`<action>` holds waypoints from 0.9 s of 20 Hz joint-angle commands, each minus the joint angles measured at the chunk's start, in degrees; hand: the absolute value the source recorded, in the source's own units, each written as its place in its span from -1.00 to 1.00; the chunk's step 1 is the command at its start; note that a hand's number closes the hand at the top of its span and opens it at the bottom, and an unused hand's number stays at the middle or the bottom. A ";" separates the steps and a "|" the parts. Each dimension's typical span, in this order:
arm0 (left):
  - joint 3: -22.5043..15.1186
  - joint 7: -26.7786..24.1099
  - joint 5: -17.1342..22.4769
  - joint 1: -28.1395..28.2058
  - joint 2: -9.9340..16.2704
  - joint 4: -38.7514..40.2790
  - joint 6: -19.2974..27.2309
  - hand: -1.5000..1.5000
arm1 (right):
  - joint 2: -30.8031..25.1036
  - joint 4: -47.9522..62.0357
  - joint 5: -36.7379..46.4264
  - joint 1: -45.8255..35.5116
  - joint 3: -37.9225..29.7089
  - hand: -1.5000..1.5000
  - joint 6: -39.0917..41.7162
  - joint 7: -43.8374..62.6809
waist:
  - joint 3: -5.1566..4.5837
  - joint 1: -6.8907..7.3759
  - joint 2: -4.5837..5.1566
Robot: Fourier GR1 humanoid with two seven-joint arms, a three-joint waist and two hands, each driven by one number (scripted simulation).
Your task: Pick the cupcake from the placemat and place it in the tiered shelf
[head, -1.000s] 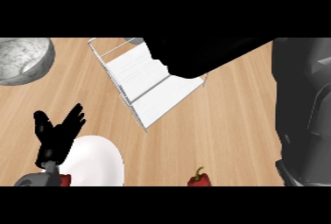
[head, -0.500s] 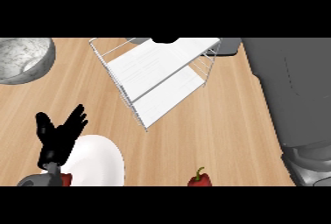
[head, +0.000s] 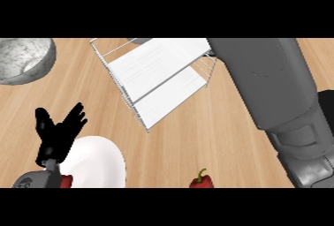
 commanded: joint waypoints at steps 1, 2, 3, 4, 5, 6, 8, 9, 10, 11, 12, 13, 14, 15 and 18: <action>-1.17 1.00 -0.98 1.61 -1.00 -2.71 0.84 0.00 | 0.70 4.91 2.43 0.93 0.37 1.00 -3.85 -5.50 | -0.03 -0.10 -0.07; -1.19 -3.74 -1.55 3.54 -1.75 -0.97 0.35 0.00 | 0.21 6.42 2.76 0.71 0.09 1.00 -4.79 -8.22 | -0.05 0.05 0.02; 1.15 -0.11 -0.15 -2.99 0.60 2.95 -0.57 0.00 | 1.41 5.60 1.85 1.09 -0.13 1.00 -4.40 -7.73 | -0.05 -0.55 0.00; -1.03 -2.29 -1.78 0.79 -2.56 1.40 1.48 0.00 | 0.26 9.61 1.36 -3.23 -2.02 1.00 -3.82 -7.86 | -0.06 -0.02 0.05; -0.27 0.96 -0.04 1.67 -0.07 -3.51 -0.58 0.00 | 1.80 11.63 2.87 -2.46 -0.90 1.00 -6.23 -9.47 | -0.04 0.38 0.02; -0.46 -3.25 -0.65 -0.08 -1.47 1.92 -1.02 0.00 | 3.49 11.57 2.45 -3.55 -1.06 1.00 -6.87 -8.86 | -0.07 0.00 0.08; -0.83 -0.54 -1.84 -0.77 -1.69 -0.19 1.26 0.00 | 0.07 15.99 2.13 -3.38 -2.54 1.00 -5.51 -14.53 | -0.05 0.21 0.16; -1.93 -0.78 -1.99 2.46 -2.06 -1.14 0.28 0.00 | 1.66 14.82 2.24 -5.33 -2.00 1.00 -4.98 -11.15 | -0.05 0.15 -0.02; -0.23 2.59 -0.59 -0.12 -1.11 -2.32 0.79 0.00 | 0.50 11.72 1.77 -2.65 -1.79 1.00 -3.58 -12.40 | -0.02 -0.40 -0.17; -0.23 -3.31 -1.69 1.46 -1.70 1.09 0.19 0.00 | 0.39 12.90 1.76 -3.28 -2.49 1.00 -4.37 -12.82 | -0.05 -0.37 -0.09; 0.58 -1.26 -0.20 -0.48 -0.28 1.74 -1.81 0.00 | 1.12 13.44 2.10 -3.12 -2.16 1.00 -4.83 -13.17 | -0.05 -0.42 -0.07; -0.26 -0.62 -0.96 2.50 -1.59 -1.79 0.17 0.00 | 1.57 14.78 3.34 -4.29 -1.52 1.00 -5.54 -12.07 | -0.04 -0.10 -0.11; 0.21 0.99 0.07 2.38 -0.52 -3.38 -0.85 0.00 | -0.05 15.68 5.20 -4.78 0.05 1.00 -4.55 -13.35 | -0.04 0.07 -0.09; 0.41 -1.81 -0.91 1.18 -1.21 0.27 -0.24 0.00 | -0.31 14.25 6.28 -4.99 1.25 1.00 -4.55 -14.08 | -0.06 -0.32 -0.07; 1.23 0.23 0.65 1.85 1.05 -2.74 -2.41 0.00 | 1.39 17.42 -0.35 -3.87 -7.66 1.00 -9.01 -10.69 | -0.02 0.39 0.08</action>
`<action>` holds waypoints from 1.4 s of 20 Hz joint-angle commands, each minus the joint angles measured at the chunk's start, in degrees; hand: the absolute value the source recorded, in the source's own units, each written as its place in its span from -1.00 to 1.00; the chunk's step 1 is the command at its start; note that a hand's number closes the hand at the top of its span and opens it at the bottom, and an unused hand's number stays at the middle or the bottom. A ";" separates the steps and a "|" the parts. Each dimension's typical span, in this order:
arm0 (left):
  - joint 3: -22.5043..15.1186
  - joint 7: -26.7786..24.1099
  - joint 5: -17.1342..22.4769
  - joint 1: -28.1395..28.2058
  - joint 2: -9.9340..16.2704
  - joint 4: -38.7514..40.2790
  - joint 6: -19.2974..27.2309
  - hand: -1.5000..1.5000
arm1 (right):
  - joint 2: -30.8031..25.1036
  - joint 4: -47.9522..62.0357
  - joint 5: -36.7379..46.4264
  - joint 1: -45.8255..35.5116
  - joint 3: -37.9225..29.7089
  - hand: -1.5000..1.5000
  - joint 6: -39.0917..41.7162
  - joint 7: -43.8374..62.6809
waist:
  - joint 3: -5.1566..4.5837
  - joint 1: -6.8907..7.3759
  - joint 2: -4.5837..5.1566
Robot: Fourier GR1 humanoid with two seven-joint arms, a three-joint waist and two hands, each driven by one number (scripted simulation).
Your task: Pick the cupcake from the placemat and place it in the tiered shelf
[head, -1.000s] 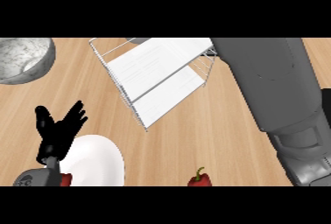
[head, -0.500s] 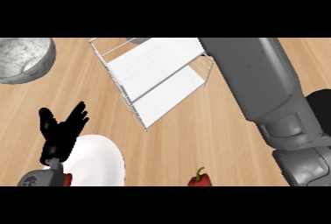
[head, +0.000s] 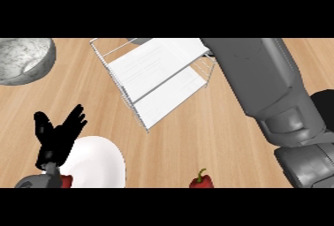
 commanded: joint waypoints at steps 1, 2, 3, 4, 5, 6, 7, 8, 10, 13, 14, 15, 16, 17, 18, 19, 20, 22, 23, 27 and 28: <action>-0.50 0.40 -0.20 -0.57 -1.43 1.97 0.51 0.00 | 0.88 1.70 -3.82 -0.46 -5.64 -1.00 -3.24 2.47 | -0.04 -0.29 0.11; -1.10 0.67 -0.66 3.12 -0.47 -1.73 -0.06 0.00 | 1.63 2.11 -5.08 -1.83 -7.18 -1.00 -3.80 4.92 | -0.02 0.32 -0.07; -0.99 -0.62 -1.16 1.46 -1.81 0.08 1.33 0.00 | 3.16 -0.48 -5.74 1.45 -6.74 -1.00 -4.18 5.09 | -0.01 -0.71 -0.21; -0.48 -1.36 -0.65 -0.41 -1.77 2.22 0.66 0.00 | 0.42 0.57 -7.81 -4.17 -9.36 -1.00 -1.31 7.64 | -0.05 -0.60 -0.08; -0.61 1.30 -0.60 -0.21 -0.84 0.17 0.49 0.00 | 2.52 0.45 -7.41 0.09 -8.63 -1.00 -4.22 4.61 | -0.02 -0.47 -0.06; -0.94 -0.45 -0.87 0.05 -1.55 0.17 0.58 0.00 | 0.82 3.53 -9.34 -3.03 -11.21 -1.00 -2.69 5.37 | -0.04 0.07 0.15; 0.08 3.62 0.37 -0.79 0.06 -1.24 0.10 0.00 | 3.10 -1.04 -11.11 -0.04 -11.61 -1.00 -3.52 6.97 | 0.02 -0.85 -0.30; -0.20 -0.38 -0.62 0.96 -0.69 -0.07 0.21 0.00 | 1.59 2.76 -12.10 -1.11 -13.25 -1.00 -2.94 4.50 | -0.03 0.03 0.12; -1.41 2.04 -1.50 -0.96 -1.97 0.00 1.74 0.00 | 0.06 3.35 -15.50 -5.08 -16.44 -1.00 -1.15 8.02 | -0.03 -0.12 0.09; -0.71 1.97 -0.78 0.67 -0.82 -1.05 0.44 0.00 | 1.75 1.75 -18.77 -3.28 -18.90 -1.00 -3.37 10.38 | -0.01 -0.41 -0.16; -0.25 -0.64 -0.54 -0.72 -0.87 1.65 -0.52 0.00 | 1.26 4.45 -19.38 -6.19 -20.37 -1.00 -4.98 11.38 | -0.07 -0.01 0.17; -1.35 -0.16 -2.22 -0.59 -2.32 1.93 1.69 0.00 | 0.31 3.25 -19.74 -2.67 -20.88 -1.00 -5.41 9.10 | -0.03 -0.49 0.10; -1.58 1.39 -1.38 0.08 -2.56 -0.68 1.47 0.00 | -0.74 3.84 -20.56 -6.71 -22.25 -1.00 -7.03 12.02 | -0.03 0.00 0.02; -0.41 2.32 -0.97 0.30 -0.49 -0.92 0.54 0.00 | -0.18 1.96 -20.80 -4.29 -22.50 -1.00 -8.92 11.59 | -0.01 -0.41 -0.15; -1.09 1.03 -1.52 -1.63 -2.49 0.56 1.79 0.00 | -2.88 5.13 -19.61 -3.29 -22.74 -1.00 -9.12 7.63 | -0.04 -0.03 0.32; -0.47 0.98 -1.42 -0.96 -1.29 0.49 1.12 0.00 | -4.57 6.07 -19.24 -4.26 -23.26 -1.00 -10.32 7.39 | -0.05 0.27 0.38; -0.66 0.96 -1.44 -2.92 -1.94 2.39 1.18 0.00 | -5.79 6.54 -18.90 -5.65 -23.30 -1.00 -11.10 8.78 | -0.07 -0.04 0.38; -1.01 1.40 -1.78 -1.10 -1.46 1.00 0.89 0.00 | -6.83 6.07 -16.66 -5.08 -22.60 -1.00 -15.64 9.40 | -0.05 -0.05 0.20; 0.04 2.69 -0.31 -2.27 -0.61 0.48 -0.05 0.00 | -8.48 8.13 -17.13 -4.60 -23.59 -1.00 -15.24 9.22 | -0.05 0.20 0.34; 0.67 3.12 0.31 -3.04 0.39 -0.18 -0.88 0.00 | -16.41 10.66 -20.38 -4.31 -28.56 -1.00 -13.84 9.76 | -0.01 0.29 0.60; -0.28 2.50 -1.32 -2.72 -0.79 -0.64 0.99 0.00 | -15.76 11.49 -20.09 -2.74 -28.53 -1.00 -15.48 8.25 | -0.01 0.33 0.53</action>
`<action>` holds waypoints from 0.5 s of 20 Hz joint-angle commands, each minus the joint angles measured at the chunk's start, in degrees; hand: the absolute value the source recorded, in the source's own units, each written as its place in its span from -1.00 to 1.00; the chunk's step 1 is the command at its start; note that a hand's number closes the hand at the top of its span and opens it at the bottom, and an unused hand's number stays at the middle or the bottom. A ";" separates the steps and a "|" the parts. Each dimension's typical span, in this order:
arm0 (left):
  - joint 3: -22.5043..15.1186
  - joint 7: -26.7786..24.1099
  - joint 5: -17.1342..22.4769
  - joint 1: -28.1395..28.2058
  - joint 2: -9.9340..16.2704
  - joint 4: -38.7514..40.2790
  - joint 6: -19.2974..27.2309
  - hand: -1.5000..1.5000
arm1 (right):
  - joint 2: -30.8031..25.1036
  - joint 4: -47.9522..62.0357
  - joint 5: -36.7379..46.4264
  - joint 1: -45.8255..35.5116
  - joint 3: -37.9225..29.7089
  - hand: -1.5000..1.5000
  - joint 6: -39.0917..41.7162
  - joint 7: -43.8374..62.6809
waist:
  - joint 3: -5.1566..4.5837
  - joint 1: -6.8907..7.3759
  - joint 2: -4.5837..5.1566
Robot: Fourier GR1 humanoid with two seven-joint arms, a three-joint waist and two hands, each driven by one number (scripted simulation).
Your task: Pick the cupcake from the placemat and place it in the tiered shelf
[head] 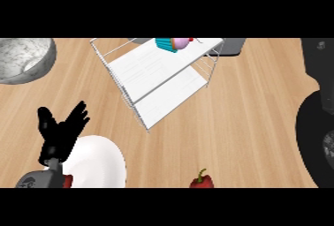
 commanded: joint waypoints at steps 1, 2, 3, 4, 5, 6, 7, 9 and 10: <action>0.20 -1.79 -0.33 1.35 0.08 1.30 -0.50 0.00 | -7.32 3.14 -2.67 2.26 -4.05 -1.00 2.02 -1.41 | -0.01 0.08 0.22; 1.49 -0.77 1.36 -1.10 1.29 1.56 -1.93 0.00 | -9.12 5.28 -3.37 0.94 -4.72 -1.00 3.64 -0.29 | -0.02 0.31 0.35; 0.36 -4.41 -0.53 0.53 -1.66 3.63 0.44 0.00 | -9.84 6.78 -3.71 0.90 -5.37 -1.00 3.58 -1.35 | -0.05 0.64 0.57; 1.13 -2.55 0.54 1.64 0.20 1.36 -0.97 0.00 | -11.09 5.19 -4.78 3.53 -5.57 -1.00 6.17 -1.77 | 0.01 -0.06 0.02; -0.46 -3.11 -0.76 -0.29 -1.26 2.80 -0.26 0.00 | -13.34 8.69 -4.63 2.86 -5.90 -1.00 8.54 -3.48 | 0.00 0.72 0.64; 0.47 1.31 -0.26 -0.77 1.14 -0.61 -0.30 0.00 | -14.05 8.57 -4.76 2.32 -5.34 -1.00 10.05 -2.83 | 0.03 0.57 0.24; -0.88 1.01 -1.21 -2.01 -1.20 0.40 1.32 0.00 | -15.54 10.50 -4.88 2.41 -5.72 -1.00 11.57 -3.35 | 0.03 0.80 0.53; -0.44 0.87 -0.29 0.41 -0.08 -1.29 -0.36 0.00 | -18.39 11.48 -5.72 4.46 -6.43 -1.00 15.34 -5.53 | 0.06 0.99 0.45; 0.24 -1.45 0.06 0.30 0.04 2.28 -1.57 0.00 | -17.31 12.22 -5.42 2.71 -5.94 -1.00 13.93 -5.93 | 0.00 1.00 0.52</action>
